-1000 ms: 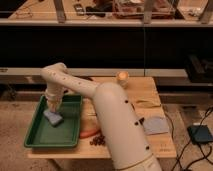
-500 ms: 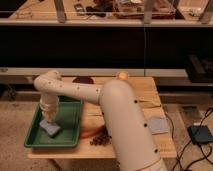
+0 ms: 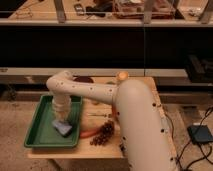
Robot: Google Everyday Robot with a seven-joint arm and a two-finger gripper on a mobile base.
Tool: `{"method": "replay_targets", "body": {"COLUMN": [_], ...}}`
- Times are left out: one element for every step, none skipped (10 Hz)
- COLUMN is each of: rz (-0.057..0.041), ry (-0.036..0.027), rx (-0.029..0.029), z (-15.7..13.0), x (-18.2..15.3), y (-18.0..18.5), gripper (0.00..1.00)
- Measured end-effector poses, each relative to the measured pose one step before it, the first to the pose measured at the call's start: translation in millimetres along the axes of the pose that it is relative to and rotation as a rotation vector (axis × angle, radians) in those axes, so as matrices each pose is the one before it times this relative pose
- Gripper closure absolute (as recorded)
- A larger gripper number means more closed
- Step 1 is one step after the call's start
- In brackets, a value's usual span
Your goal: Wipe tray with sponge
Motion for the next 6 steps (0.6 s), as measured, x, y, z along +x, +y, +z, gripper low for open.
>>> {"method": "replay_targets", "body": {"rz": [0.02720, 0.02029, 0.02654, 0.01543, 0.01654, 0.01469], "ry": [0.01260, 0.00171, 0.00670, 0.00292, -0.00006, 0.00054], "rx": [-0.01130, -0.01133, -0.01370, -0.00577, -0.00610, -0.00394], "z": [-4.81, -2.45, -2.95, 0.37, 3.18, 2.37], "x": [5.89, 4.71, 10.22, 7.70, 9.03, 7.93], "y": [14.07, 10.92, 14.98, 6.47, 5.68, 4.36], "gripper": [1.00, 1.00, 1.00, 1.00, 1.00, 1.00]}}
